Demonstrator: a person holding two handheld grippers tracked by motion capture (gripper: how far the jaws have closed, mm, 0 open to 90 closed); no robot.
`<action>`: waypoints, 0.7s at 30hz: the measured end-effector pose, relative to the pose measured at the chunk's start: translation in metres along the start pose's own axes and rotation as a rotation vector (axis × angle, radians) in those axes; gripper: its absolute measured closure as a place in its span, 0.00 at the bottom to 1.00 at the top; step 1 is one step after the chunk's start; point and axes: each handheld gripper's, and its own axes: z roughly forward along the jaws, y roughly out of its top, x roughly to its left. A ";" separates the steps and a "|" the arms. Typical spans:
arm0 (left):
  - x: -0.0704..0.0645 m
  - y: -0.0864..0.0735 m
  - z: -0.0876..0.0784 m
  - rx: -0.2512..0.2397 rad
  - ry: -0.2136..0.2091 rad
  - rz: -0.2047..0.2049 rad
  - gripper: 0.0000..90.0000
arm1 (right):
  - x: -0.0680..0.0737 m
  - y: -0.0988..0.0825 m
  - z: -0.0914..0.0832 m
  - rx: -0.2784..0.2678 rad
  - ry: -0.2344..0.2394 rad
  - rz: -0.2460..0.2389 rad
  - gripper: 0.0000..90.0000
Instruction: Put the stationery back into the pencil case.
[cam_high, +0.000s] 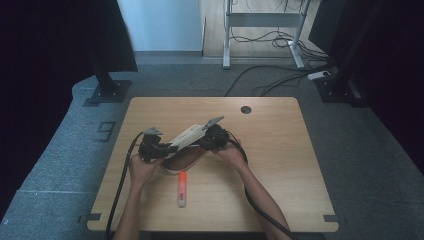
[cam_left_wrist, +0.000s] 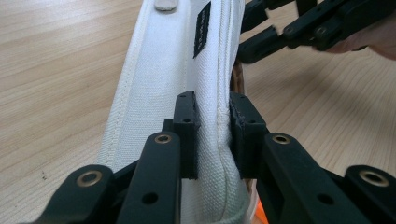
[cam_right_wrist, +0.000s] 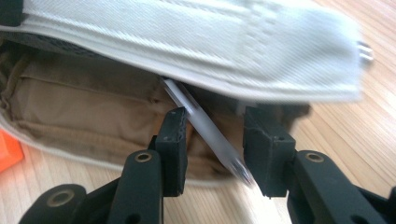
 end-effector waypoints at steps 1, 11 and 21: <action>0.000 0.000 0.000 0.000 -0.001 -0.001 0.83 | -0.003 -0.004 -0.006 -0.002 -0.005 0.015 0.68; 0.000 0.000 0.001 0.001 -0.003 -0.004 0.83 | -0.019 -0.024 -0.014 0.015 -0.013 0.065 0.78; -0.001 0.000 0.001 0.001 -0.002 -0.002 0.83 | -0.018 -0.027 -0.002 0.023 0.000 0.081 0.89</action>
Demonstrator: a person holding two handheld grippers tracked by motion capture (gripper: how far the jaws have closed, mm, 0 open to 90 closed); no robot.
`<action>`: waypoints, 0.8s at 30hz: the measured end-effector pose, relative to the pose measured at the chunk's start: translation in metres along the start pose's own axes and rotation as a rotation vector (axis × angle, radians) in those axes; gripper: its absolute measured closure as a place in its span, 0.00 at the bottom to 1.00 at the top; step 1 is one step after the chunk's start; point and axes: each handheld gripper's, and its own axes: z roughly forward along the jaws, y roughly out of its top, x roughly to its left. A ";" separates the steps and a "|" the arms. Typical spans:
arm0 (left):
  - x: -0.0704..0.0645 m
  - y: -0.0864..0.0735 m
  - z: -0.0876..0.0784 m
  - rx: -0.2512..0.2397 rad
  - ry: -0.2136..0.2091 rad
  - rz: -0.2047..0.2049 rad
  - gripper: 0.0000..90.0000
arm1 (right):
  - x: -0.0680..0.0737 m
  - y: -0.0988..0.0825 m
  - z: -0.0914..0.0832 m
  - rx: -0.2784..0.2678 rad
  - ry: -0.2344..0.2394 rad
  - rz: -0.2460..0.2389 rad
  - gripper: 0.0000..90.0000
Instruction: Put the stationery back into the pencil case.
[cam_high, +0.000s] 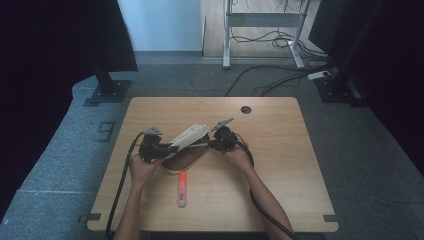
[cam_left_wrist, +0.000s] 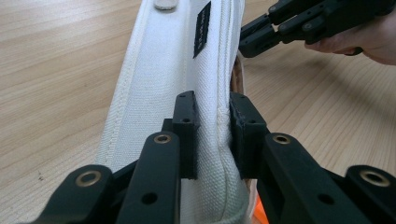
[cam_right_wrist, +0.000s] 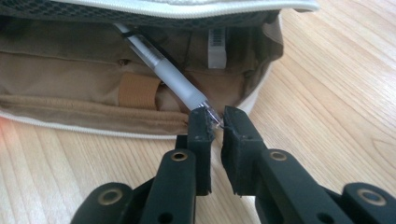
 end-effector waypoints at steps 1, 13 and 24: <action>0.000 0.000 0.000 0.000 0.001 0.000 0.83 | 0.001 0.001 0.002 -0.001 0.000 0.000 0.90; 0.001 0.000 0.000 0.003 0.007 -0.002 0.83 | 0.003 0.007 0.008 -0.018 -0.006 0.001 0.88; 0.003 -0.001 0.000 0.003 -0.003 -0.001 0.83 | 0.007 0.004 -0.007 -0.039 -0.014 -0.012 0.54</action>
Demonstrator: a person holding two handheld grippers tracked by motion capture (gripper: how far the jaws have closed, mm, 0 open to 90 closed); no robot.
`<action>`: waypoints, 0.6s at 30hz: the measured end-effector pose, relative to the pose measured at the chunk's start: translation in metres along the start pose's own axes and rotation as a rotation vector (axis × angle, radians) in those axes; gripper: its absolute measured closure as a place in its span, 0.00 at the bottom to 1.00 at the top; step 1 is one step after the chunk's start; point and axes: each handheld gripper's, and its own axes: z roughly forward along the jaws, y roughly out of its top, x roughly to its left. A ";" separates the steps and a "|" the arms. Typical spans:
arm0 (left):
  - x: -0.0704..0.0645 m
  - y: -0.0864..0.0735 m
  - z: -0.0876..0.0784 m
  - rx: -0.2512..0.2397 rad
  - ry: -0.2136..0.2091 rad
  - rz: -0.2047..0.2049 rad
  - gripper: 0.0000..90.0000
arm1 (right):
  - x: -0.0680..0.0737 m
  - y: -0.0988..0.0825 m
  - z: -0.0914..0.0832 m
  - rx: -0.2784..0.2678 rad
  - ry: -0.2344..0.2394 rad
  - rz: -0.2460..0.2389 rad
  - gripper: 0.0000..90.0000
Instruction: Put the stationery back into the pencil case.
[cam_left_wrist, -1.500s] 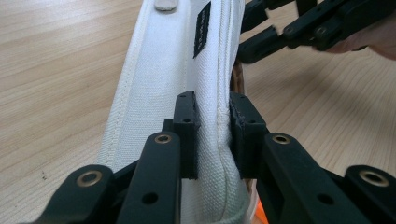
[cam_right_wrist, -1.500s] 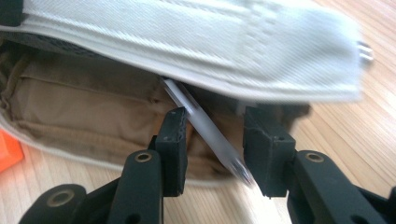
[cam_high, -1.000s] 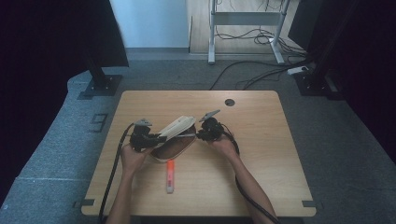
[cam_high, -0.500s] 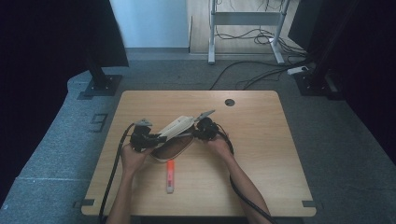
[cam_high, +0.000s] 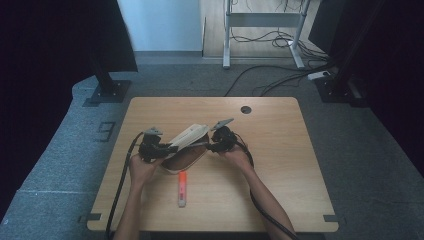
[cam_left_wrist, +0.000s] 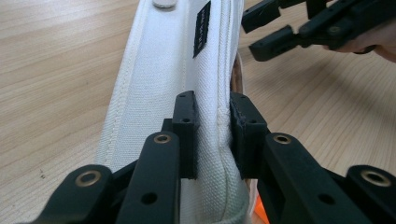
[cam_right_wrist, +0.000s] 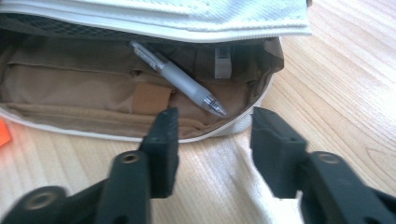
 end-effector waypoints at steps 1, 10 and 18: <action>0.000 0.000 0.000 0.000 -0.001 0.000 0.83 | 0.002 0.000 -0.002 0.000 -0.001 0.002 0.51; 0.001 -0.001 0.000 -0.002 -0.005 -0.009 0.82 | 0.017 -0.005 -0.015 0.000 0.005 -0.012 0.36; 0.000 -0.001 0.001 -0.001 -0.006 -0.009 0.82 | 0.032 -0.013 -0.020 -0.005 0.039 -0.034 0.27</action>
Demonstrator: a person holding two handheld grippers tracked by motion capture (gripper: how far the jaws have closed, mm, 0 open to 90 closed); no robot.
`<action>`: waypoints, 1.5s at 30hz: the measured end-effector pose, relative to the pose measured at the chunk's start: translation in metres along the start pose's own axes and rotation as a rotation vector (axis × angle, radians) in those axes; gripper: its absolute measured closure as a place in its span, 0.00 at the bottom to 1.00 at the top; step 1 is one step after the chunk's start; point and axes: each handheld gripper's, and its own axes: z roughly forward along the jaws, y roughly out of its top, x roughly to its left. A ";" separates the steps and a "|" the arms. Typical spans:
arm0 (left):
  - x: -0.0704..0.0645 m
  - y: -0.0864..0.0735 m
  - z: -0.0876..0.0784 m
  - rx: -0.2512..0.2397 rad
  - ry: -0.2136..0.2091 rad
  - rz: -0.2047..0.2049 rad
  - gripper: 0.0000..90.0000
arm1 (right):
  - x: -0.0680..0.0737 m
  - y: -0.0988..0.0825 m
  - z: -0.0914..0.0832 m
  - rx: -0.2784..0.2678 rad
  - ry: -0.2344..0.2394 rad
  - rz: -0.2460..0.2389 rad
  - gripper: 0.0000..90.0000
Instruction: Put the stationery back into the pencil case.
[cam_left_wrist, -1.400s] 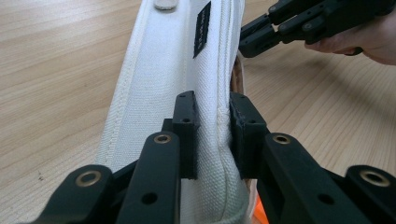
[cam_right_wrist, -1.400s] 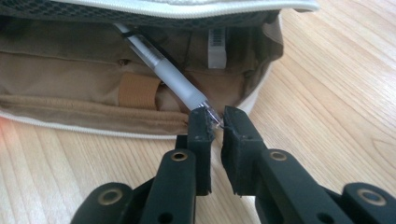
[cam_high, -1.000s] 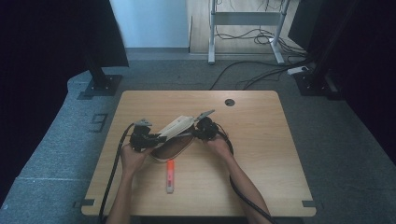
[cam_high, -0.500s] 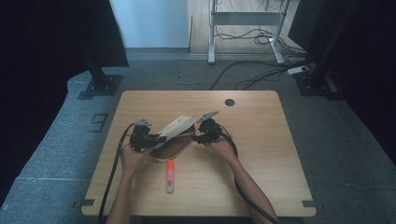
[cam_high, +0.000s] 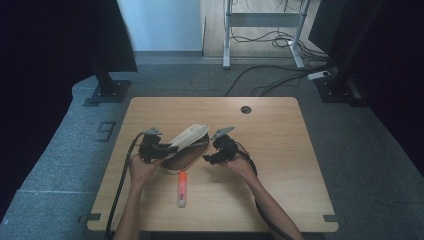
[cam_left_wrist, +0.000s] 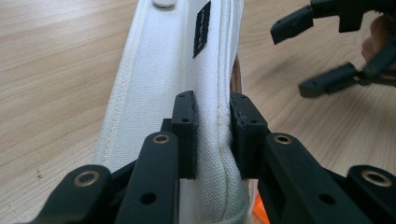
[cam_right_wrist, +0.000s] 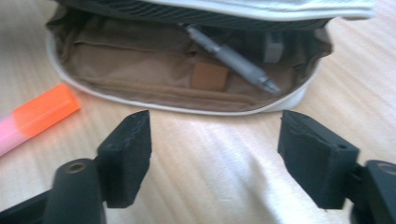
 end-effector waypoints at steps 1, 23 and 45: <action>0.000 0.000 0.000 -0.001 0.000 0.000 0.82 | 0.003 -0.001 0.000 0.001 0.005 0.002 0.24; -0.002 0.000 0.001 0.006 0.006 0.014 0.82 | 0.066 -0.007 0.016 0.001 0.037 -0.019 0.00; -0.004 0.001 0.001 0.015 0.010 0.024 0.82 | 0.115 -0.001 0.048 0.030 0.089 -0.079 0.00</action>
